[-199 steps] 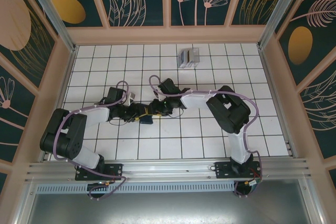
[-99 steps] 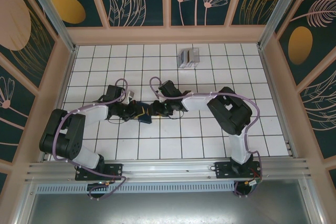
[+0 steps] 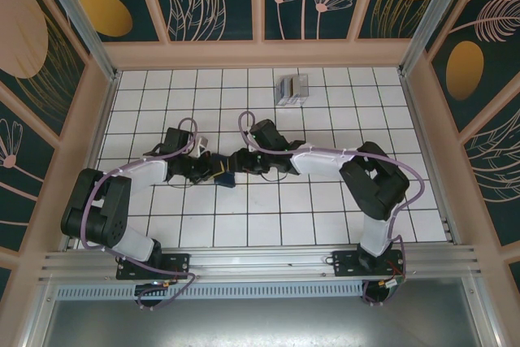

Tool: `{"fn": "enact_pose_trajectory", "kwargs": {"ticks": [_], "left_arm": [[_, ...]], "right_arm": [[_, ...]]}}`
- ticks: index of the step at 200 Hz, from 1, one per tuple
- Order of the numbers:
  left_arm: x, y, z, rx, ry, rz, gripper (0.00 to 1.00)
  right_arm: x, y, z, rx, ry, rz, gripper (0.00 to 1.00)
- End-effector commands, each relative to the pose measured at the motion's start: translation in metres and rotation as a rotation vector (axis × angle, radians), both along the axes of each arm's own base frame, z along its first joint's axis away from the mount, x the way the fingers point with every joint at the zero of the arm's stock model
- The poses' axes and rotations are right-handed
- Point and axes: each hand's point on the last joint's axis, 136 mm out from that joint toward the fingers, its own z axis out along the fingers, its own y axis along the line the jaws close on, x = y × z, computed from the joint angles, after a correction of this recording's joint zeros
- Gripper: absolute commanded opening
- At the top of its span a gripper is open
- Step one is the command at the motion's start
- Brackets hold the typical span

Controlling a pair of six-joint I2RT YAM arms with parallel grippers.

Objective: Put the credit cards into the card holder
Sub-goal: Pick up the card holder from the center of the table, then open the button on the card holder.

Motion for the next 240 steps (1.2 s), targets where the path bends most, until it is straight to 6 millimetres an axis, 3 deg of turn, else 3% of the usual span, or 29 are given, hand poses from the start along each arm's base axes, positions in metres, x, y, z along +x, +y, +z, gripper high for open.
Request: {"fn": "enact_pose_trajectory", "kwargs": {"ticks": [1, 46, 120, 156, 180, 240], "left_arm": [[0.002, -0.006, 0.015, -0.056, 0.004, -0.008, 0.0], [0.004, -0.018, 0.036, -0.164, 0.012, -0.006, 0.0], [0.006, -0.025, 0.057, -0.251, 0.015, 0.009, 0.0], [0.005, -0.028, 0.061, -0.286, 0.033, 0.009, 0.0], [0.007, -0.029, 0.062, -0.291, 0.039, 0.007, 0.0], [0.004, -0.029, 0.058, -0.271, 0.065, -0.013, 0.0]], "right_arm": [[0.005, 0.01, 0.007, 0.011, -0.02, -0.008, 0.42], [0.004, 0.014, 0.002, -0.001, -0.039, -0.006, 0.42], [0.005, -0.001, -0.016, -0.112, -0.102, -0.043, 0.37], [0.0, -0.001, -0.009, -0.093, -0.155, -0.02, 0.37], [-0.009, 0.005, -0.002, -0.099, -0.24, 0.032, 0.46], [0.002, -0.008, -0.007, -0.197, -0.248, -0.045, 0.04]]}}
